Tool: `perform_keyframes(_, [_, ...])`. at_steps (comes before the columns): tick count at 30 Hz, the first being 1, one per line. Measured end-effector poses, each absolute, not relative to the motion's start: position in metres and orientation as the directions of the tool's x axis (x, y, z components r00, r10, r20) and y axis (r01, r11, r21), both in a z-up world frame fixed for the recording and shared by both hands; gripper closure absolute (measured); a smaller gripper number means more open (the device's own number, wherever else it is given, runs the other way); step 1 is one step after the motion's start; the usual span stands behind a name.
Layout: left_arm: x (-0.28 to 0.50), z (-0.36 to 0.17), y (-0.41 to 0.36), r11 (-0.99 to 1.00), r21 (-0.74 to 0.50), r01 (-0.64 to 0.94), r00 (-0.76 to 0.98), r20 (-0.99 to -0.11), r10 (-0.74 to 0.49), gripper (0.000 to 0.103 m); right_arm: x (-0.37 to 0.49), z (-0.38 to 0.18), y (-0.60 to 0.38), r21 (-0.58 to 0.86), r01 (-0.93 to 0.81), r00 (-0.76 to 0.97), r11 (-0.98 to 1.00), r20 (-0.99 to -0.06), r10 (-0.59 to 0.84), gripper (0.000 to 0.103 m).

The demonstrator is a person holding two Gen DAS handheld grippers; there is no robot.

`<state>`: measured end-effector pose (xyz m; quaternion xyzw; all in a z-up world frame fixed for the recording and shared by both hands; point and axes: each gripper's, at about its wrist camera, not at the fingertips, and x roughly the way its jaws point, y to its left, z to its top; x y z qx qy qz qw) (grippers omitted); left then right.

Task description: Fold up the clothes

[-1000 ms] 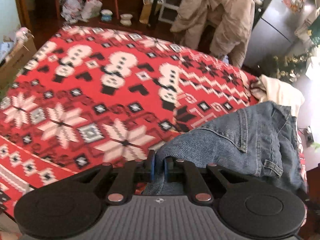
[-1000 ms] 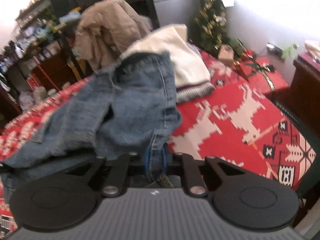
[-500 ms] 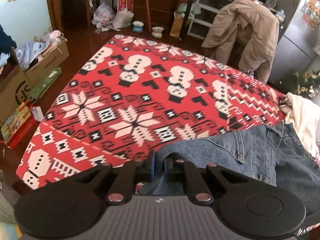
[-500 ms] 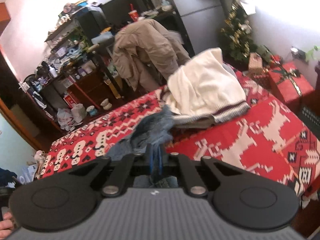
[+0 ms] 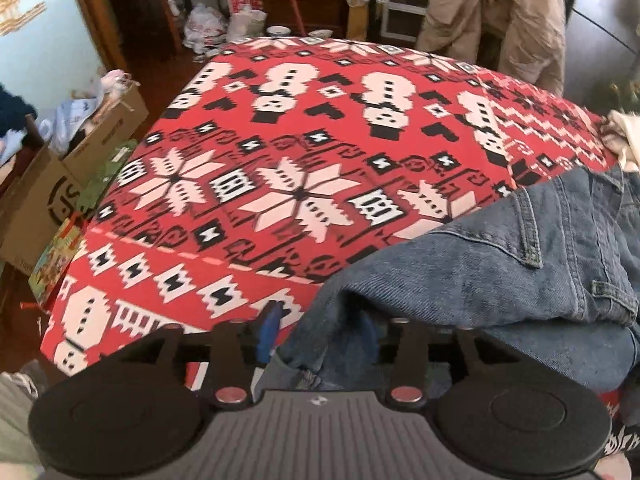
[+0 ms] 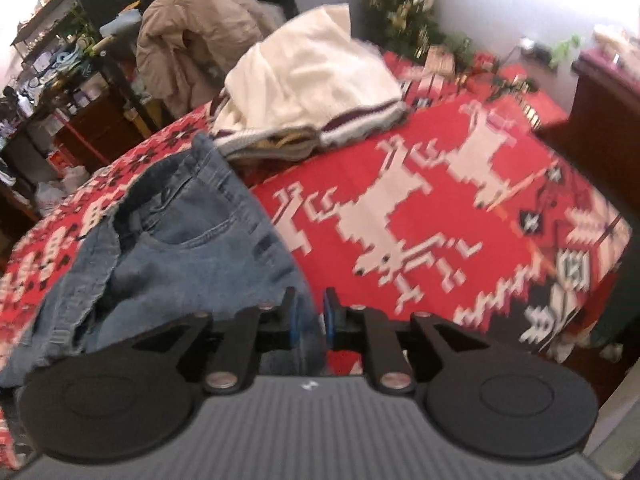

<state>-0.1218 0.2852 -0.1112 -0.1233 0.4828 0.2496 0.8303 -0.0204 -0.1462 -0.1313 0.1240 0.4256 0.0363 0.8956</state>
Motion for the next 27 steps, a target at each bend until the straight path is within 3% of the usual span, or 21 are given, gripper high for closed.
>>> perform_keyframes(2, [-0.124, -0.108, 0.284, 0.843, 0.039, -0.536, 0.407, -0.863, 0.299, 0.052, -0.022, -0.126, -0.145, 0.241, 0.025, 0.647, 0.970, -0.744, 0.168, 0.064])
perform_keyframes(4, [-0.126, -0.101, 0.279, 0.859, 0.026, -0.512, 0.425, -0.861, 0.279, 0.053, -0.024, -0.120, -0.145, 0.243, 0.002, 0.649, 0.970, -0.738, 0.183, 0.063])
perform_keyframes(7, [-0.131, -0.088, 0.269, 0.868, 0.059, -0.493, 0.451, -0.836, 0.313, 0.052, -0.028, -0.111, -0.142, 0.238, -0.035, 0.656, 0.971, -0.727, 0.202, 0.049])
perform_keyframes(9, [-0.135, -0.077, 0.262, 0.881, 0.062, -0.469, 0.486, -0.815, 0.316, 0.047, -0.033, -0.104, -0.140, 0.231, -0.052, 0.669, 0.972, -0.714, 0.205, 0.032])
perform_keyframes(11, [-0.137, -0.067, 0.256, 0.909, 0.018, -0.417, 0.551, -0.790, 0.269, 0.030, -0.037, -0.097, -0.139, 0.220, -0.062, 0.684, 0.974, -0.701, 0.202, 0.021])
perform_keyframes(13, [-0.138, -0.060, 0.250, 0.925, 0.005, -0.379, 0.608, -0.752, 0.254, 0.023, -0.039, -0.088, -0.136, 0.194, -0.080, 0.695, 0.978, -0.692, 0.194, 0.017])
perform_keyframes(15, [-0.138, -0.055, 0.244, 0.939, 0.006, -0.343, 0.656, -0.714, 0.244, 0.021, -0.039, -0.081, -0.134, 0.166, -0.100, 0.706, 0.981, -0.683, 0.188, 0.005])
perform_keyframes(18, [-0.132, -0.054, 0.232, 0.956, 0.023, -0.294, 0.683, -0.694, 0.227, 0.013, -0.041, -0.072, -0.130, 0.127, -0.125, 0.731, 0.984, -0.659, 0.178, 0.001])
perform_keyframes(22, [-0.121, -0.066, 0.226, 0.962, -0.017, -0.272, 0.658, -0.733, 0.173, 0.013, -0.042, -0.070, -0.131, 0.192, -0.165, 0.724, 0.968, -0.643, 0.251, 0.001])
perform_keyframes(25, [-0.116, -0.075, 0.216, 0.971, -0.002, -0.238, 0.663, -0.732, 0.160, 0.014, -0.041, -0.074, -0.133, 0.242, -0.150, 0.722, 0.958, -0.636, 0.274, 0.001])
perform_keyframes(27, [-0.118, -0.083, 0.207, 0.986, 0.005, -0.166, 0.678, -0.725, 0.118, 0.023, -0.039, -0.077, -0.131, 0.215, -0.138, 0.729, 0.967, -0.639, 0.246, 0.001])
